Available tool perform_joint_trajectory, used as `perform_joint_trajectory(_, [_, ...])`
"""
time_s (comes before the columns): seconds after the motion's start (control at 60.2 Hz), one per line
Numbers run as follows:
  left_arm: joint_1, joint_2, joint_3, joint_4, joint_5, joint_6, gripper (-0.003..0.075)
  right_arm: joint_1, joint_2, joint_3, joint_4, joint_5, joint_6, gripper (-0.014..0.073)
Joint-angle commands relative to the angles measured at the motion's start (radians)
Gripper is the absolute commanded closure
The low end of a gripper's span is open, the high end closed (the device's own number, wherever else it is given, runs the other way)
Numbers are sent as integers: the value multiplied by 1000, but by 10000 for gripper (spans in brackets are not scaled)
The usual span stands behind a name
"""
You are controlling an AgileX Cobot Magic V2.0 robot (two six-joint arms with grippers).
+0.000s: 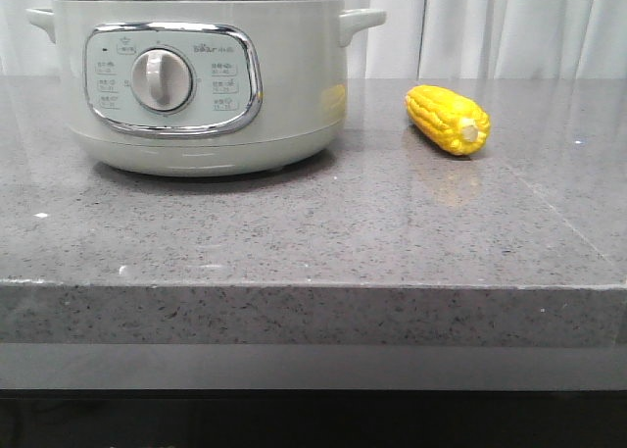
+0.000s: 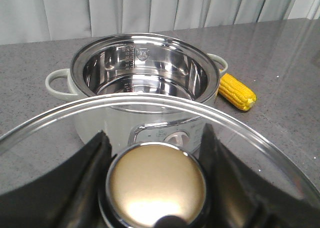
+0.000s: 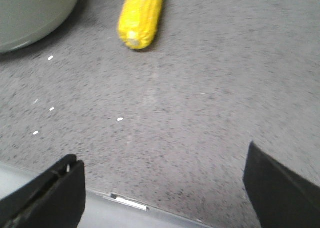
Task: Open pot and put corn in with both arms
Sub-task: 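Lower the right gripper over the yellow corn cob and grasp it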
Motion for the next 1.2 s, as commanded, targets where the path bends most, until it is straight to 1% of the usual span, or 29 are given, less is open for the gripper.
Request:
perform_joint_trajectory(0.0, [-5, -5, -35, -6, -155, -7, 524, 56, 78, -98, -21, -15, -17, -60])
perform_joint_trajectory(0.083, [-5, -5, -35, -6, -155, -7, 525, 119, 163, -164, -49, 11, -14, -60])
perform_joint_trajectory(0.149, [-5, -5, -35, -6, -155, -7, 525, 154, 220, -217, -84, 23, 16, -60])
perform_joint_trajectory(0.282, [-5, -5, -35, -6, -155, -7, 525, 211, 356, -329, -227, 61, 146, -60])
perform_joint_trajectory(0.365, [-5, -5, -35, -6, -155, -7, 525, 211, 436, -397, -272, 80, 214, -60])
perform_joint_trajectory(0.415, [-5, -5, -35, -6, -155, -7, 525, 206, 486, -440, -273, 91, 239, -60])
perform_joint_trajectory(0.548, [-5, -5, -35, -6, -155, -7, 525, 190, 608, -545, -251, 112, 255, -60])
perform_joint_trajectory(0.73, [-5, -5, -35, -6, -155, -7, 534, 135, 758, -671, -167, 126, 263, -60])
perform_joint_trajectory(0.78, [-5, -5, -35, -6, -155, -7, 534, 125, 786, -694, -146, 126, 262, -60])
perform_joint_trajectory(0.979, [-5, -5, -35, -7, -155, -7, 534, 114, 911, -785, -146, 127, 262, -60])
perform_joint_trajectory(1.178, [-5, -5, -35, -9, -155, -7, 534, 114, 1006, -832, -121, 103, 262, -60])
